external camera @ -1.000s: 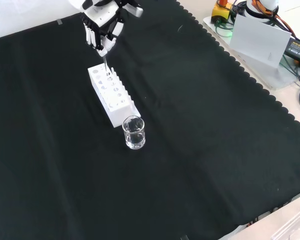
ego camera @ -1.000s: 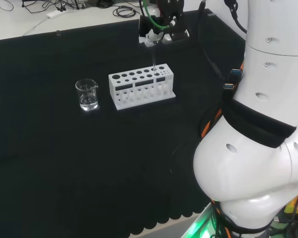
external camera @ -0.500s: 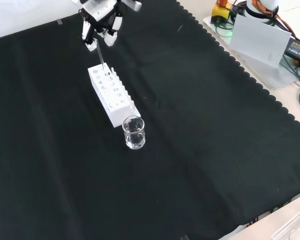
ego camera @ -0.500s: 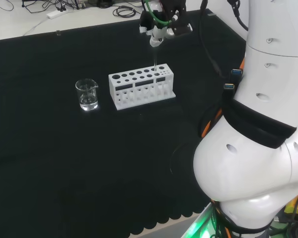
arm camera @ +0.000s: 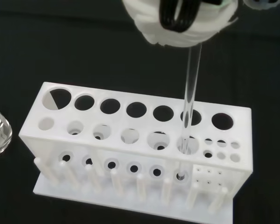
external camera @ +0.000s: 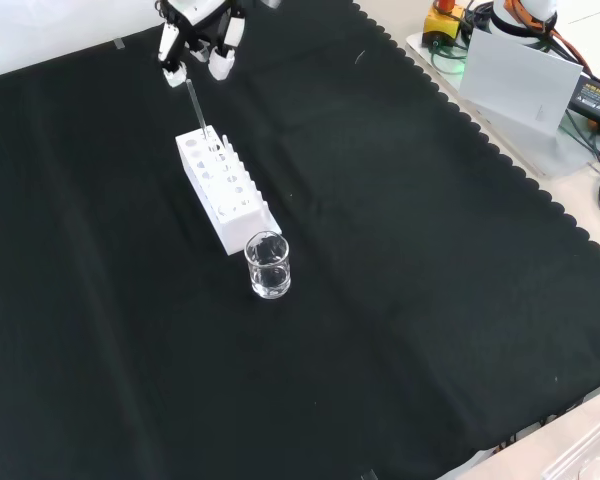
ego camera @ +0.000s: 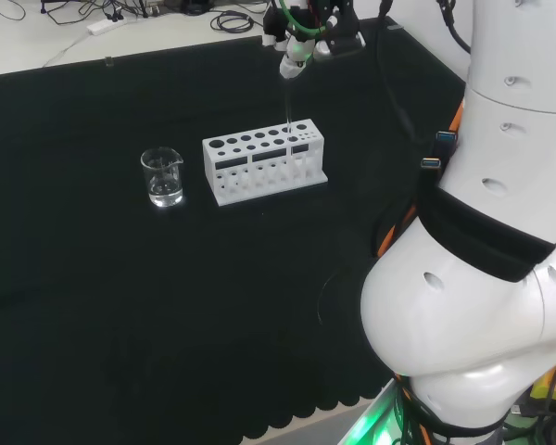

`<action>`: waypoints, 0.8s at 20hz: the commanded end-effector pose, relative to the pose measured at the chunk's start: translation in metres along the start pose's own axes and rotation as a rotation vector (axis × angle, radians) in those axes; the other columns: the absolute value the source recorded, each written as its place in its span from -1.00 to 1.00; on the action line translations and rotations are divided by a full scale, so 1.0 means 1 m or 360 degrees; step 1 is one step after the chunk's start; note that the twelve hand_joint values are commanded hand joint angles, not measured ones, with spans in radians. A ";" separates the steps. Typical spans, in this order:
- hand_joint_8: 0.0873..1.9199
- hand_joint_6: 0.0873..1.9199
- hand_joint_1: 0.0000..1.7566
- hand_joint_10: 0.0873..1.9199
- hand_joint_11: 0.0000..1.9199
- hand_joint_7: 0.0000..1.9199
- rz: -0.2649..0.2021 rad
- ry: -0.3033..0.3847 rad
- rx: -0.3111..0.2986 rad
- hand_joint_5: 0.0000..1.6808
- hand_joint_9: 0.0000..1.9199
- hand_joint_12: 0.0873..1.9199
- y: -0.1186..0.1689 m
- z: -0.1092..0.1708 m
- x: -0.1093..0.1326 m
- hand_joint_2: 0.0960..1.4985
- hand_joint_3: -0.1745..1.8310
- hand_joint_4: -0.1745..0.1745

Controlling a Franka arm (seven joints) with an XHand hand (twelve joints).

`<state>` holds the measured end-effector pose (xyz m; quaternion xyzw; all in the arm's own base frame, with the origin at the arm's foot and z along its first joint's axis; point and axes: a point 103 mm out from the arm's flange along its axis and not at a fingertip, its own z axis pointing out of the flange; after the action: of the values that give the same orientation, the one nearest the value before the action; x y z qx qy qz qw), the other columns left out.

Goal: Put the glass rod back on the white test tube rack.

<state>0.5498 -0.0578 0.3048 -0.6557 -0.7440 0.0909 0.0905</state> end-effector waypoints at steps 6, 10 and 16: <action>-0.28 -0.29 0.53 -1.00 0.78 -0.21 0.0029 -0.0016 -0.0066 -0.53 0.63 -0.67 -0.027 -0.048 -0.005 0.03 -1.00 -0.65; -0.28 -0.28 0.53 -1.00 0.78 -0.21 0.0046 -0.0032 -0.0085 -0.50 0.63 -0.67 -0.037 -0.071 -0.001 0.03 -1.00 -0.67; -0.28 -0.27 0.52 -1.00 0.78 -0.20 0.0073 -0.0039 -0.0119 -0.45 0.63 -0.67 -0.050 -0.085 0.003 0.04 -1.00 -0.71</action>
<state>0.5306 -0.0613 0.3904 -0.6693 -0.7372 0.0720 0.0578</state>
